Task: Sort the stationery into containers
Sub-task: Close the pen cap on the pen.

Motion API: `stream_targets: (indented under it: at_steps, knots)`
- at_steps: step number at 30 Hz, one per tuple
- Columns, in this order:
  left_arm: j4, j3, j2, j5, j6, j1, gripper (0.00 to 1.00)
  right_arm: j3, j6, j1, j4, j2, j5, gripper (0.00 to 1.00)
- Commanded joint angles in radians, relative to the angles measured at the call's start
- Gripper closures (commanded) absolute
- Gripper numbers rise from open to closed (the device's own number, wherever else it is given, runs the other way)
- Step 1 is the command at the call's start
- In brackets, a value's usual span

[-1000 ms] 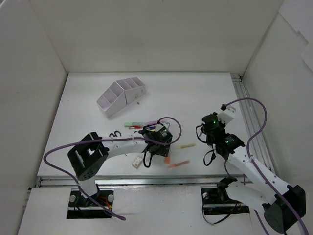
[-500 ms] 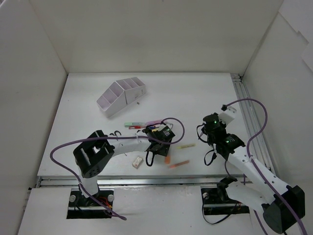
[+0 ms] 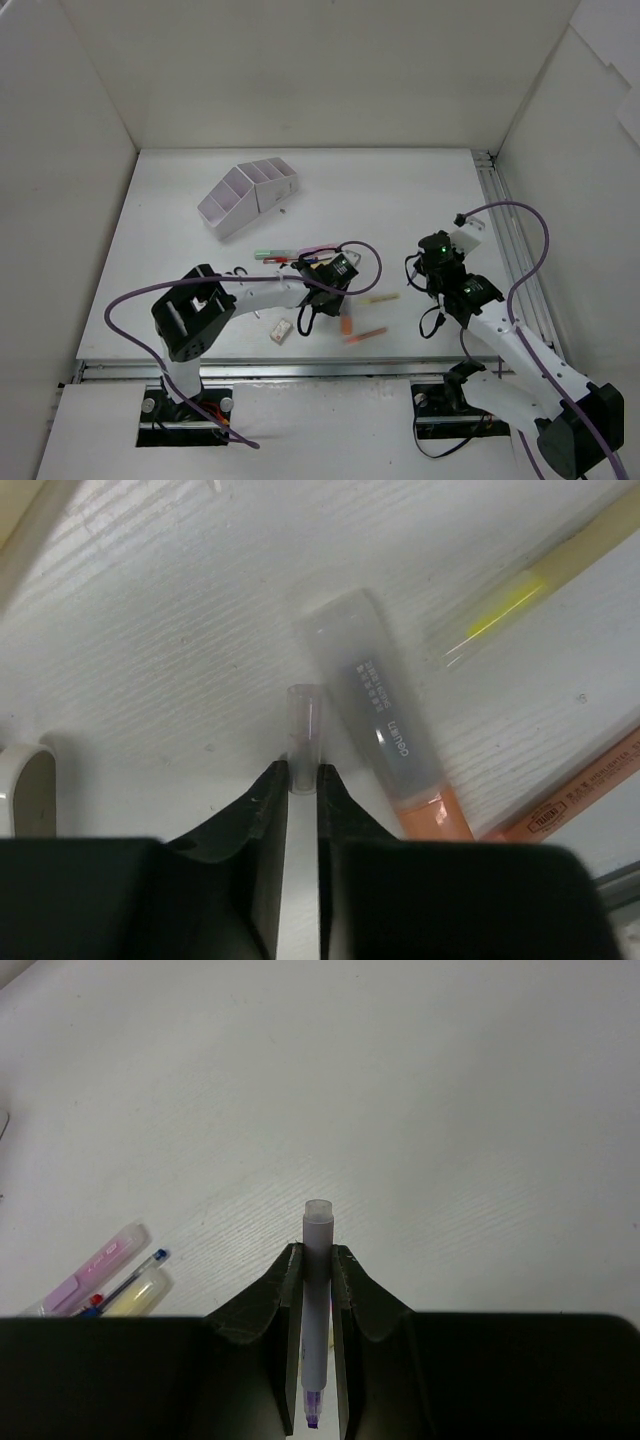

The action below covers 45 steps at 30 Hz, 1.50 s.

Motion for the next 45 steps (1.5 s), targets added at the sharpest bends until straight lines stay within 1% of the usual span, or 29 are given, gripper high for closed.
stream_targets:
  at_steps: [1,2,6,9,11,12,13,15,16,17,18,19,20,22,23,25,29,35,37,39,45]
  knots:
    - [0.002,0.032,0.024,0.010,0.032,0.016,0.97,0.006,-0.049,-0.006,0.027,-0.011,-0.011,1.00]
    - [0.006,0.033,0.022,0.007,0.037,0.027,1.00,0.010,-0.068,-0.006,0.028,-0.005,-0.021,1.00]
    - [0.044,0.014,-0.010,-0.006,0.083,0.027,1.00,0.015,-0.155,-0.007,0.058,0.003,-0.090,1.00]
    - [0.082,-0.020,-0.077,-0.031,0.135,0.036,1.00,-0.006,-0.207,-0.004,0.123,-0.011,-0.195,1.00]
    - [0.120,-0.045,-0.151,-0.058,0.173,0.045,1.00,-0.028,-0.233,-0.006,0.235,-0.040,-0.258,1.00]
    - [0.131,-0.071,-0.181,-0.063,0.186,0.045,1.00,-0.063,-0.235,-0.007,0.281,-0.054,-0.259,1.00]
    - [0.159,-0.085,-0.247,-0.066,0.207,0.056,1.00,-0.082,-0.229,-0.004,0.400,-0.075,-0.351,1.00]
    - [0.182,-0.128,-0.319,-0.063,0.216,0.056,1.00,-0.125,-0.206,-0.001,0.517,-0.085,-0.416,1.00]
    - [0.231,-0.147,-0.397,-0.031,0.220,0.056,1.00,-0.131,-0.198,0.000,0.610,-0.080,-0.424,1.00]
    - [0.266,-0.177,-0.435,-0.007,0.239,0.065,1.00,-0.137,-0.195,0.003,0.658,-0.074,-0.430,1.00]
    - [0.303,-0.238,-0.511,0.013,0.253,0.065,1.00,-0.137,-0.186,0.020,0.697,-0.065,-0.433,1.00]
    - [0.394,-0.269,-0.547,0.106,0.270,0.065,1.00,-0.135,-0.188,0.025,0.767,-0.042,-0.438,1.00]
    - [0.436,-0.330,-0.582,0.139,0.307,0.065,1.00,-0.128,-0.195,0.040,0.804,-0.034,-0.438,1.00]
    - [0.519,-0.382,-0.663,0.206,0.336,0.077,1.00,-0.109,-0.217,0.082,0.875,-0.010,-0.420,1.00]
    - [0.538,-0.414,-0.686,0.223,0.360,0.077,1.00,-0.097,-0.223,0.092,0.903,-0.005,-0.426,1.00]
    - [0.564,-0.431,-0.734,0.277,0.384,0.099,1.00,-0.089,-0.235,0.115,0.979,0.013,-0.438,1.00]
    - [0.588,-0.453,-0.778,0.323,0.427,0.108,1.00,-0.060,-0.246,0.155,1.048,0.038,-0.440,1.00]
    - [0.592,-0.428,-0.791,0.218,0.373,0.128,1.00,-0.030,-0.229,0.207,1.110,0.104,-0.444,1.00]
    - [0.595,-0.424,-0.785,0.205,0.353,0.137,1.00,-0.019,-0.211,0.217,1.116,0.127,-0.432,1.00]
    - [0.605,-0.425,-0.786,0.205,0.348,0.137,1.00,-0.011,-0.159,0.232,1.116,0.141,-0.377,1.00]
    - [0.628,-0.442,-0.806,0.181,0.327,0.146,1.00,0.016,-0.109,0.273,1.116,0.193,-0.323,1.00]
